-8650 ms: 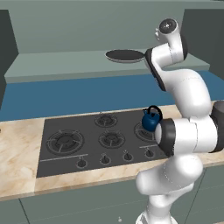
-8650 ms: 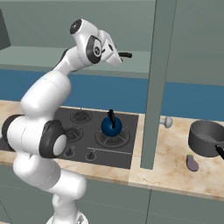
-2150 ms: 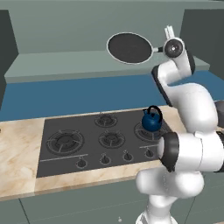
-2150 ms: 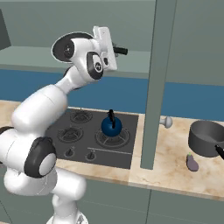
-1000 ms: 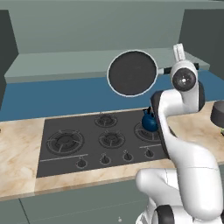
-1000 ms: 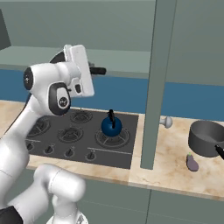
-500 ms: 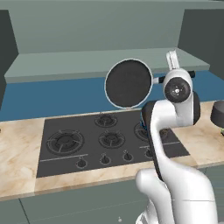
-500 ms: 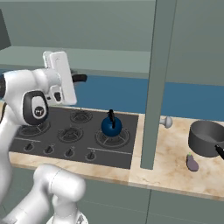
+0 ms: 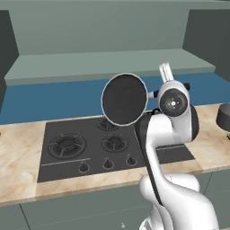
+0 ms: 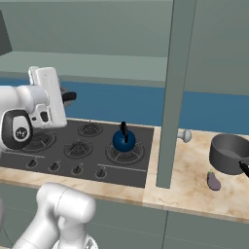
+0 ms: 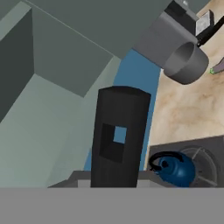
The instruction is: Pick the pan from the cabinet and place it on the stove. Then turn on the stove burner for the pan.
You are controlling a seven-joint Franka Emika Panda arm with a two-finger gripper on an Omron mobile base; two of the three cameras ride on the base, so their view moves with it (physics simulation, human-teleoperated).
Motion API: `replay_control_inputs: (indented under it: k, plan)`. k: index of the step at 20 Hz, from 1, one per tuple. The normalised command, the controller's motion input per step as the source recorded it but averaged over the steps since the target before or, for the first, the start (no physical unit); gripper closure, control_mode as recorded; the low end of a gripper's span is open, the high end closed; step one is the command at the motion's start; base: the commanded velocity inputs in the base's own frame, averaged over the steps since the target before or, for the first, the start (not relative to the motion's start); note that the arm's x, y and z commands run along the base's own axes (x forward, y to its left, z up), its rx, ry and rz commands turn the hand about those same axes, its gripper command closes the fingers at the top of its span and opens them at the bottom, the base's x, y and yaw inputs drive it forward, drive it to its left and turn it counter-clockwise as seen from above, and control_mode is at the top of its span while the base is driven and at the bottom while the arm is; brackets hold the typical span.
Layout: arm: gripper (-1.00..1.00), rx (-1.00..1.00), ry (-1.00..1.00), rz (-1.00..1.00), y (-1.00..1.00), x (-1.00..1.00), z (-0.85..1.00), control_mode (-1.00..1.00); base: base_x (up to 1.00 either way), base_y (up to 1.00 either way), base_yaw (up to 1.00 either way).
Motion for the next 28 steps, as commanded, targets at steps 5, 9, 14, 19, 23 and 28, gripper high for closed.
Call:
replay_control_inputs:
  k: [5,9,14,19,23,28]
  plan:
    - [1.0,0.06,0.04,0.07,0.43,-0.1,-0.15,-1.0,0.0,0.0,0.0]
    - [1.0,0.1,0.01,0.08,0.39,0.0,-0.16,-1.0,0.0,0.0,0.0]
    - [1.0,0.14,0.0,0.07,0.35,0.0,-0.16,-1.0,0.0,0.0,0.0]
    - [1.0,0.1,0.04,0.05,0.32,0.0,-0.07,-1.0,0.0,0.0,0.0]
    - [1.0,0.05,0.1,0.07,0.33,0.06,0.0,-1.0,0.0,0.0,0.0]
    - [1.0,0.05,0.07,0.08,0.25,0.08,-0.11,-1.0,0.0,0.0,0.0]
